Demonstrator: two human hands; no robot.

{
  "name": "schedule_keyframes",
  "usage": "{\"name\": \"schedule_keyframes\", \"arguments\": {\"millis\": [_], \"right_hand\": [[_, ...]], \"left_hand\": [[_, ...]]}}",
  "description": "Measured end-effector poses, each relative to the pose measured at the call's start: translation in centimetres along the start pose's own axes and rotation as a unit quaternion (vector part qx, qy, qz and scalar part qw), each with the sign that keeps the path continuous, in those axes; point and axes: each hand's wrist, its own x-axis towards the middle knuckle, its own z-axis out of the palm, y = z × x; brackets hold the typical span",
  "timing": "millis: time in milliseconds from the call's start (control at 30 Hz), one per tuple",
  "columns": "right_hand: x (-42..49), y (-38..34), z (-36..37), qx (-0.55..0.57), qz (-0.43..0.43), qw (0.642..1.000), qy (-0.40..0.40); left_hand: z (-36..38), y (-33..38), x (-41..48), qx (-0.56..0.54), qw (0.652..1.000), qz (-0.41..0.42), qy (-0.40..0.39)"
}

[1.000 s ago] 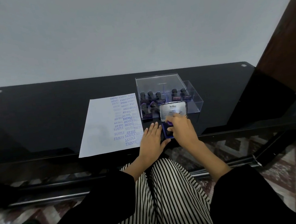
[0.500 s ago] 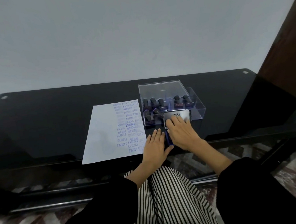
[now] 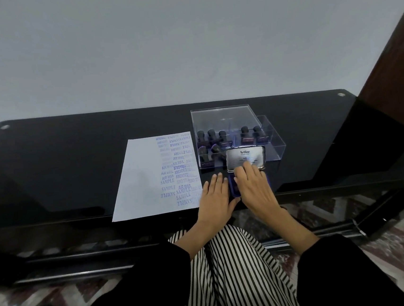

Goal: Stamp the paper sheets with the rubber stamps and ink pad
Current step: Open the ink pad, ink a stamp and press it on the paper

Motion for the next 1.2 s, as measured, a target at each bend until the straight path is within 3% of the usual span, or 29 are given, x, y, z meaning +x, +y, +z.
{"name": "schedule_keyframes", "arguments": {"millis": [367,1200], "right_hand": [[0.6,0.5,0.8,0.06,-0.016,0.998,0.005],[-0.6,0.2,0.6,0.005,0.004,1.0,0.03]], "left_hand": [[0.0,0.1,0.0,-0.005,1.0,0.006,0.0],[-0.2,0.2,0.1,0.003,1.0,0.004,-0.014]]}}
